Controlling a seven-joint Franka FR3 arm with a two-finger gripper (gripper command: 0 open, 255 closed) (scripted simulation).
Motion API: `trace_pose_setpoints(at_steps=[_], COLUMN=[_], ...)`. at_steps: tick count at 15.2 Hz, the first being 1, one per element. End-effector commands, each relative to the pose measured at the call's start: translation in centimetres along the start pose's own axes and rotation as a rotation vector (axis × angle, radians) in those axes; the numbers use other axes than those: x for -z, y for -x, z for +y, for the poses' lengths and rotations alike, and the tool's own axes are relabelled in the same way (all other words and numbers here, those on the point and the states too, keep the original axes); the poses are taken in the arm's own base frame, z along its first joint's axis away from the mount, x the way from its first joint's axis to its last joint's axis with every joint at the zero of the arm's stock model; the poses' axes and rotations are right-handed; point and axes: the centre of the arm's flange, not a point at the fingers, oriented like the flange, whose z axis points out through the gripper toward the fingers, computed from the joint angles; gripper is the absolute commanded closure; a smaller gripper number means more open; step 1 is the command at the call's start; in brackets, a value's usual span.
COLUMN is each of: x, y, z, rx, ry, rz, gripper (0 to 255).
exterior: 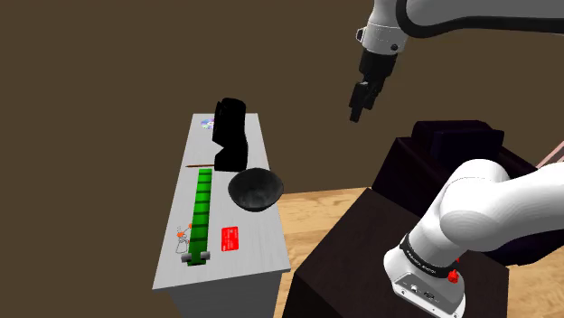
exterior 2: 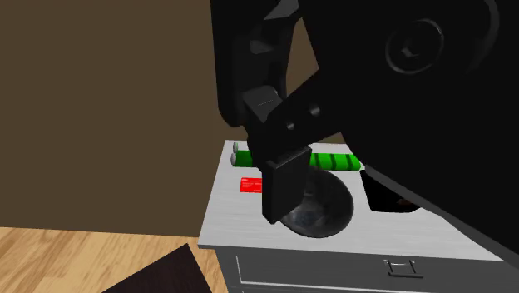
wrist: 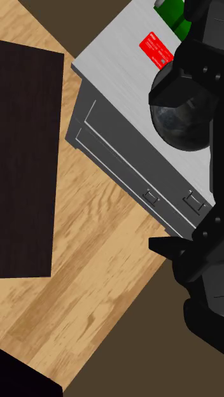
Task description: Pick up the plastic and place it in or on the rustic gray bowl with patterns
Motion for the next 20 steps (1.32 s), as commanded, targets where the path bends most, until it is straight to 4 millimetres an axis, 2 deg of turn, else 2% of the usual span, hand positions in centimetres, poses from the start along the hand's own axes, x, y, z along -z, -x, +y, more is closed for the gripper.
trace_pose_setpoints(at_steps=[1,20], x=[0.0,-17.1], y=[0.0,-11.8], z=[0.0,-14.6], rx=[0.000,-0.311], ry=[0.000,-0.119], rz=[0.000,-0.262], gripper=[0,0])
